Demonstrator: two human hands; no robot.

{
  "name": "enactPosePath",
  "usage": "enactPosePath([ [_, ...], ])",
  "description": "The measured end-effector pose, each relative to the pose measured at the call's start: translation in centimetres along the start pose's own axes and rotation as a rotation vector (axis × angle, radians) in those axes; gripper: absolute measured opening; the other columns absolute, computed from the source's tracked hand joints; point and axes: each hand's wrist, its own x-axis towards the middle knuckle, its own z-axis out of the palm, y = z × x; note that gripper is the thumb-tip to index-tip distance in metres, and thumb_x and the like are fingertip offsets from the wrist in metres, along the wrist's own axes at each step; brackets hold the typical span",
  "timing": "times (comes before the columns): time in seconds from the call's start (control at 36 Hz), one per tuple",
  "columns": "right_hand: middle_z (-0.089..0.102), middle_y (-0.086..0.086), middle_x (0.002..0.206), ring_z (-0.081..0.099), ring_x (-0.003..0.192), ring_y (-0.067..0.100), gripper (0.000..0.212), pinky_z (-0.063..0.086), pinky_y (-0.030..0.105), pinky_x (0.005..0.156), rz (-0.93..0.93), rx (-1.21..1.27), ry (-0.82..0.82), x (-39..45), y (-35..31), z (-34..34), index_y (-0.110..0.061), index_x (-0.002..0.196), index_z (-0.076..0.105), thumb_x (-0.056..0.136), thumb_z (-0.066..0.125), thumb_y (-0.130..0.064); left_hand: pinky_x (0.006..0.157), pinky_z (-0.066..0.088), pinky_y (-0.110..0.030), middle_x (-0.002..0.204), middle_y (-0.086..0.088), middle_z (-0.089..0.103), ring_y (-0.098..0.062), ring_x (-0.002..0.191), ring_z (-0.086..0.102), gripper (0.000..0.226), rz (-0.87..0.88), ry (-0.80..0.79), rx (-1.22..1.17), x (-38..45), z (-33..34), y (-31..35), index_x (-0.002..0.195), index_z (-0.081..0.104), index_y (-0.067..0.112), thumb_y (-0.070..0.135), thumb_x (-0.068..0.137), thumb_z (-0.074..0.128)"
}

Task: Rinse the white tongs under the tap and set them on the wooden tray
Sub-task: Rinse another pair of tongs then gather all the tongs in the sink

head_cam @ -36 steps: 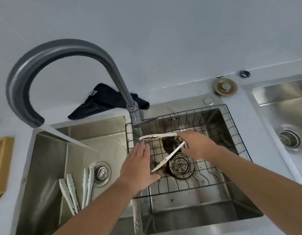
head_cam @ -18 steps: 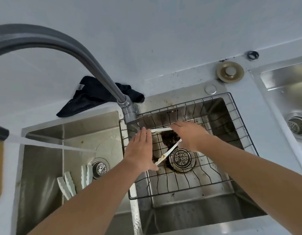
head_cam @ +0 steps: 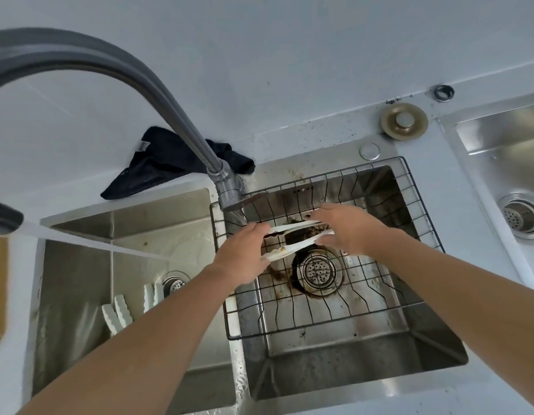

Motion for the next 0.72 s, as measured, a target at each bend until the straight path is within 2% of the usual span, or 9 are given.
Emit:
enactPosePath([
  [0.08, 0.053, 0.004, 0.147, 0.050, 0.134, 0.026, 0.058, 0.042, 0.041, 0.108, 0.015, 0.043, 0.014, -1.1, 0.3, 0.0, -0.024, 0.148, 0.048, 0.095, 0.067, -0.037, 0.103, 0.042, -0.036, 0.143, 0.000, 0.052, -0.022, 0.128, 0.051, 0.068, -0.019, 0.012, -0.098, -0.6, -0.5, -0.5, 0.152, 0.042, 0.025, 0.026, 0.091, 0.072],
  [0.25, 0.054, -0.001, 0.148, 0.050, 0.134, 0.020, 0.054, 0.040, 0.040, 0.113, 0.046, 0.173, 0.031, -2.6, 0.4, -0.4, -0.022, 0.144, 0.054, 0.095, 0.066, -0.041, 0.094, 0.046, -0.029, 0.116, 0.007, 0.059, -0.016, 0.111, 0.058, 0.052, -0.064, 0.152, -0.377, -2.2, -1.2, -1.1, 0.137, 0.062, 0.022, 0.027, 0.087, 0.078],
  [0.31, 0.059, -0.002, 0.141, 0.058, 0.119, 0.015, 0.051, 0.047, 0.033, 0.102, 0.054, 0.201, 0.051, -3.2, 0.2, -0.5, -0.022, 0.140, 0.057, 0.094, 0.066, -0.042, 0.091, 0.048, -0.027, 0.117, 0.008, 0.065, -0.012, 0.105, 0.062, 0.048, -0.084, 0.211, -0.464, -2.7, -1.4, -1.2, 0.132, 0.066, 0.022, 0.025, 0.086, 0.079],
  [0.33, 0.062, -0.003, 0.134, 0.061, 0.106, 0.010, 0.048, 0.049, 0.026, 0.089, 0.050, 0.217, 0.063, -3.5, 0.0, -0.6, -0.022, 0.137, 0.059, 0.094, 0.065, -0.042, 0.092, 0.050, -0.028, 0.117, 0.009, 0.067, -0.011, 0.104, 0.064, 0.046, -0.095, 0.238, -0.504, -3.0, -1.5, -1.2, 0.130, 0.068, 0.022, 0.025, 0.086, 0.079],
  [0.39, 0.067, -0.007, 0.116, 0.060, 0.080, 0.002, 0.039, 0.045, 0.017, 0.064, 0.030, 0.249, 0.079, -4.0, -0.3, -0.7, -0.023, 0.129, 0.064, 0.094, 0.065, -0.041, 0.093, 0.053, -0.029, 0.117, 0.008, 0.070, -0.012, 0.103, 0.067, 0.043, -0.120, 0.277, -0.591, -3.5, -1.7, -1.1, 0.128, 0.069, 0.021, 0.023, 0.086, 0.079],
  [0.44, 0.065, -0.014, 0.096, 0.057, 0.066, 0.003, 0.029, 0.038, 0.013, 0.053, 0.021, 0.279, 0.093, -4.4, -0.9, -0.8, -0.026, 0.119, 0.068, 0.095, 0.064, -0.041, 0.090, 0.058, -0.027, 0.116, 0.006, 0.071, -0.011, 0.101, 0.069, 0.042, -0.148, 0.311, -0.714, -4.3, -2.1, -1.0, 0.126, 0.070, 0.021, 0.021, 0.086, 0.080],
  [0.56, 0.065, -0.010, 0.079, 0.055, 0.055, 0.006, 0.010, 0.040, 0.017, 0.048, 0.006, 0.355, 0.089, -5.2, -2.0, -1.2, -0.036, 0.102, 0.069, 0.094, 0.063, -0.040, 0.066, 0.051, -0.005, 0.109, 0.007, 0.072, -0.004, 0.092, 0.071, 0.036, -0.171, 0.354, -0.899, -5.6, -2.6, -1.0, 0.122, 0.071, 0.023, 0.018, 0.087, 0.079],
  [0.67, 0.065, -0.005, 0.066, 0.047, 0.043, 0.004, 0.011, 0.038, 0.021, 0.042, -0.023, 0.500, 0.063, -5.8, -3.3, -1.6, -0.038, 0.084, 0.069, 0.094, 0.064, -0.038, 0.063, 0.047, -0.001, 0.088, 0.015, 0.077, 0.011, 0.078, 0.069, 0.026, -0.186, 0.385, -1.073, -6.6, -3.0, -1.3, 0.111, 0.073, 0.025, 0.015, 0.088, 0.078],
  [0.72, 0.065, -0.007, 0.062, 0.047, 0.043, 0.005, 0.011, 0.037, 0.021, 0.041, -0.014, 0.569, 0.050, -6.0, -4.0, -1.6, -0.037, 0.083, 0.070, 0.093, 0.065, -0.036, 0.065, 0.050, -0.005, 0.090, 0.018, 0.077, 0.005, 0.082, 0.071, 0.022, -0.190, 0.384, -1.117, -7.2, -3.2, -1.6, 0.108, 0.073, 0.031, 0.020, 0.089, 0.078],
])
